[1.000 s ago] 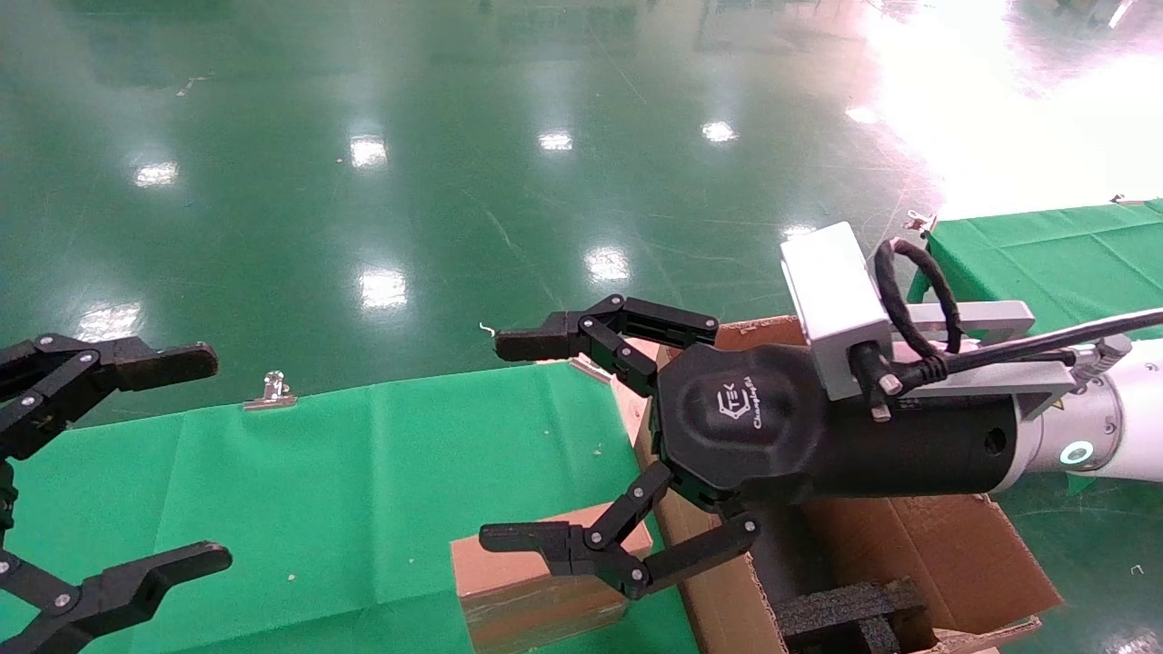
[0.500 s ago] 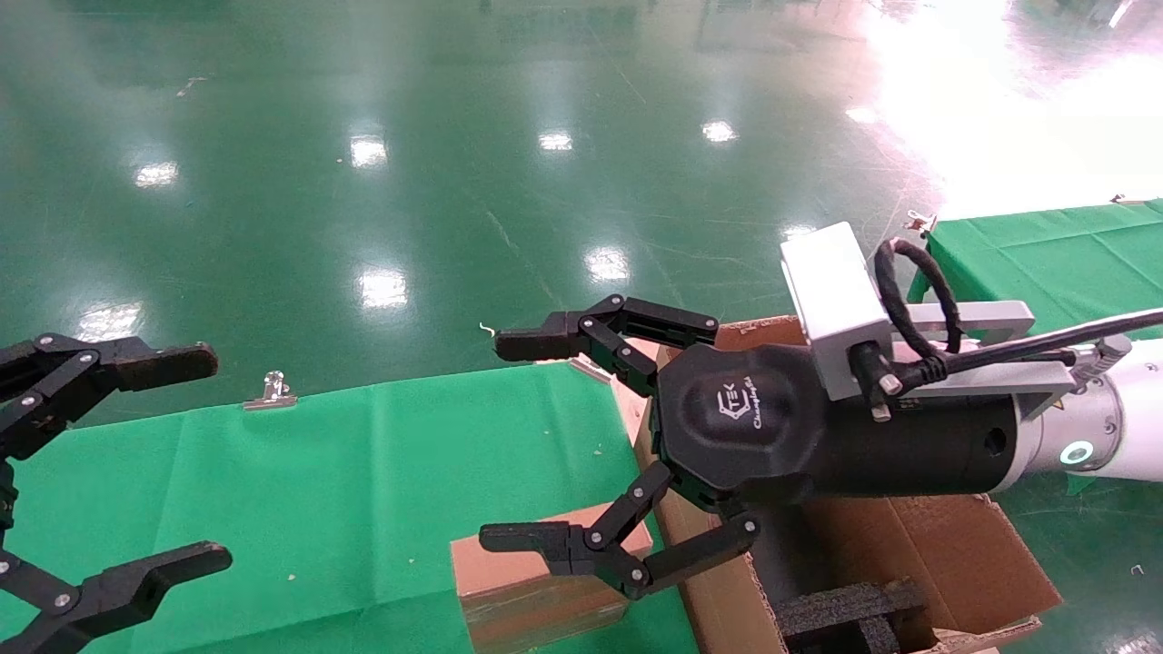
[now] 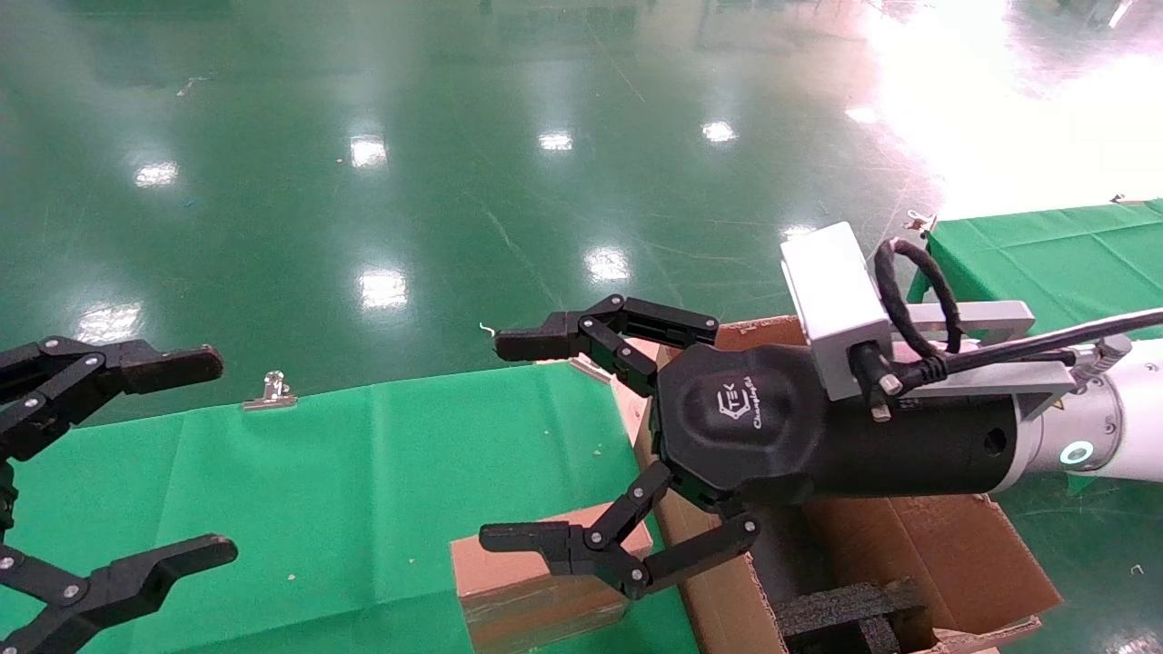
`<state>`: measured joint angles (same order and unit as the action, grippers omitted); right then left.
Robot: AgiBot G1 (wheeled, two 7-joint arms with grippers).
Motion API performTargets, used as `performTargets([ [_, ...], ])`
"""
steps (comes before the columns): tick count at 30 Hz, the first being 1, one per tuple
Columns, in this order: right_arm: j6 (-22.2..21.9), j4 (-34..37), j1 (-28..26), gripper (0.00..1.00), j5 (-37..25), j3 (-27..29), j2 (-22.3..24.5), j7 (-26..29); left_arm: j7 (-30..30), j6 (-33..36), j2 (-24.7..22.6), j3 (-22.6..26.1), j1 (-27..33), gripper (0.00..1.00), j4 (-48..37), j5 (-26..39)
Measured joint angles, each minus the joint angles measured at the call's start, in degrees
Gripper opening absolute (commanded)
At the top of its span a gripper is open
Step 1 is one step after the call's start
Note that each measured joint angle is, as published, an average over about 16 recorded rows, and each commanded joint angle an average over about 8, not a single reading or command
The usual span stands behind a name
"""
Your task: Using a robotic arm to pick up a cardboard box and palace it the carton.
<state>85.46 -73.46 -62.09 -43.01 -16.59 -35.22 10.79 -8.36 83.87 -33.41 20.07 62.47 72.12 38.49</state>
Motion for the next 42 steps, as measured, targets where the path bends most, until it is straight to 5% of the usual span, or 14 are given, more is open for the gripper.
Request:
performTargets([
  [10,1.2,1.1,-6.4,1.0,-10.4,-5.1,-2.9,0.6,0.0,0.0,0.0,0.0,0.0,0.0,0.0,0.0],
  [23,4.9,7.1,-20.0,1.0,-29.0,-19.2,-11.0,-1.0,0.0,0.0,0.0,0.0,0.0,0.0,0.0,0.0],
  [42,4.7,17.4,-30.2,1.0,-40.2,-37.0,-19.7,-9.4,0.0,0.0,0.0,0.0,0.0,0.0,0.0,0.0],
])
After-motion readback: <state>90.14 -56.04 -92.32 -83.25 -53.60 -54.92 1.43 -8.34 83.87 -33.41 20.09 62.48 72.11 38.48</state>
